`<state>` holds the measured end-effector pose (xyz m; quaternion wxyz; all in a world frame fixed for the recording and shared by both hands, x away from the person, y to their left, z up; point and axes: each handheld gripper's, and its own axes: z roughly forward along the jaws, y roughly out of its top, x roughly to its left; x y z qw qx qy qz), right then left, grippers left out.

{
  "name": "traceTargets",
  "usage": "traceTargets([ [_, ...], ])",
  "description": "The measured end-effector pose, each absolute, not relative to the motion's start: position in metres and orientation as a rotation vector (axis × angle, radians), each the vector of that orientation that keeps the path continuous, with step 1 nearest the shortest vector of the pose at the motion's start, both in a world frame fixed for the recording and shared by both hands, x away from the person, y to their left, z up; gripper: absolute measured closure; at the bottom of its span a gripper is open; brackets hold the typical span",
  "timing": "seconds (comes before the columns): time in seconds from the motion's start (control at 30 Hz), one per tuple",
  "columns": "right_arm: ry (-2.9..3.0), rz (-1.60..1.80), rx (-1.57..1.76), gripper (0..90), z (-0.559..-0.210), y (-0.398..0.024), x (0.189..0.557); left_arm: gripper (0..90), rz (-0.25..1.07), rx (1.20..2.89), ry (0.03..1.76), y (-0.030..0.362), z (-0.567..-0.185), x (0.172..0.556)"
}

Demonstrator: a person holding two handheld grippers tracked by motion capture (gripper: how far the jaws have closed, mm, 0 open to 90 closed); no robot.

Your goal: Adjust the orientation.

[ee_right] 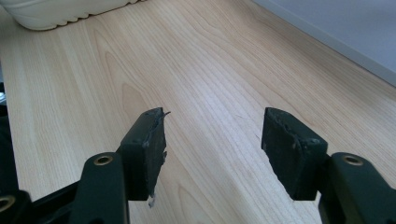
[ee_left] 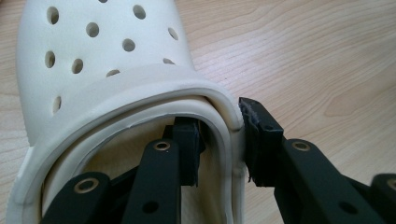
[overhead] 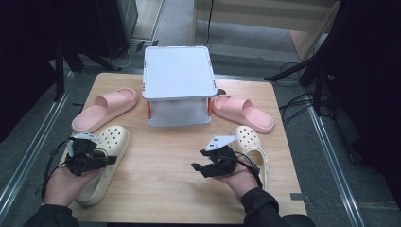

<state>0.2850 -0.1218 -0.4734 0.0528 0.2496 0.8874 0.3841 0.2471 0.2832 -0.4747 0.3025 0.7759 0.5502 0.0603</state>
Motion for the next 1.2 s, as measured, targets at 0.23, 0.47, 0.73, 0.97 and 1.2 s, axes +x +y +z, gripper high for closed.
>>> traceTargets([
  [0.23,2.695,1.155,0.767,40.4,-0.473,-0.123,0.285,77.3,0.209,2.074,1.488,0.283,-0.466,0.245],
  [0.47,2.688,1.155,0.764,41.1,-0.473,-0.123,0.285,77.7,0.230,2.071,1.425,0.271,-0.451,0.242],
  [0.73,2.613,1.212,0.800,42.8,-0.467,-0.129,0.286,77.6,0.206,2.106,1.296,0.234,-0.439,0.248],
  [0.97,2.614,1.260,0.813,42.0,-0.467,-0.130,0.286,77.5,0.145,2.177,1.219,0.197,-0.440,0.261],
  [1.2,2.591,1.281,0.811,41.9,-0.465,-0.130,0.284,77.5,0.088,2.216,1.153,0.164,-0.444,0.271],
])
